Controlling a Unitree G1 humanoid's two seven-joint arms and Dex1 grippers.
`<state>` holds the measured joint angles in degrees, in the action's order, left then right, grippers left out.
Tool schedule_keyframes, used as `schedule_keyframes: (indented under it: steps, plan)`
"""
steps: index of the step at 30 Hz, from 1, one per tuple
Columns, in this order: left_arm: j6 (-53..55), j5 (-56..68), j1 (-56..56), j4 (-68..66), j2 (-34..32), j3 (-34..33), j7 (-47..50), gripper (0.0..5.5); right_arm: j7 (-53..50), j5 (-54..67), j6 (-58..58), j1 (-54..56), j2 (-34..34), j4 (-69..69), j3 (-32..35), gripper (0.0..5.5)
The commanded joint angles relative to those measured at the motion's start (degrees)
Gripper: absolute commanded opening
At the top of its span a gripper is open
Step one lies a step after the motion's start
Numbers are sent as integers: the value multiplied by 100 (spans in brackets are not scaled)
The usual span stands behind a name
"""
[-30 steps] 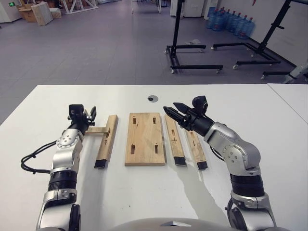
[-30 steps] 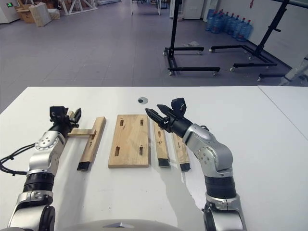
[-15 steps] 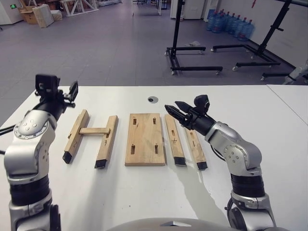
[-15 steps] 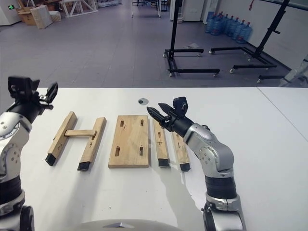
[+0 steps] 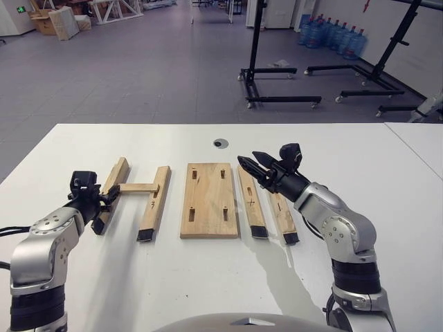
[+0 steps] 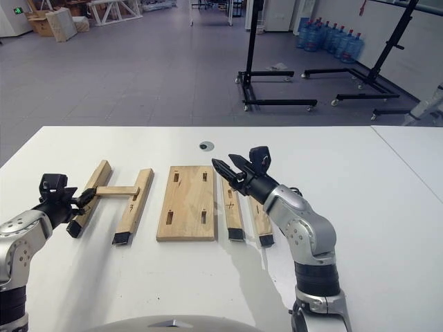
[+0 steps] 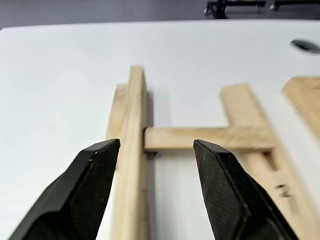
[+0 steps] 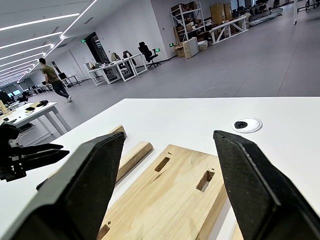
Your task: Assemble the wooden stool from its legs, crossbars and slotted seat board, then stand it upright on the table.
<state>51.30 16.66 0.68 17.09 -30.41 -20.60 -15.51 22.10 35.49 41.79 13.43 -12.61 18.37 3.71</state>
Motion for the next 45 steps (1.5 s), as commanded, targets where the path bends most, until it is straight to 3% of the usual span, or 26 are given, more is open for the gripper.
schedule_keyframes:
  steps: [1, 7, 17, 19, 28, 45]
  plan:
    - [-310, -183, 39, -134, -299, 78, -180, 270, -21, -13, -34, -39, 22, 27, -48, 325]
    - [-603, 16, 38, 595, -353, 263, -604, 270, -38, -2, -53, -58, 28, 34, -40, 325]
    - [-516, 1197, -102, -435, 903, -853, -178, 270, -2, -16, -79, -42, 34, -24, -142, 325]
    - [-504, 1242, -137, -466, 918, -817, -127, 270, 10, -28, -90, -16, 20, -42, -142, 325]
    - [-475, 1112, -95, -554, 739, -663, -50, 401, -21, -43, -105, -16, 61, -35, -147, 325]
    - [-680, 1084, 216, -678, 874, -368, -65, 401, -27, -24, -63, -34, 65, -2, -198, 325]
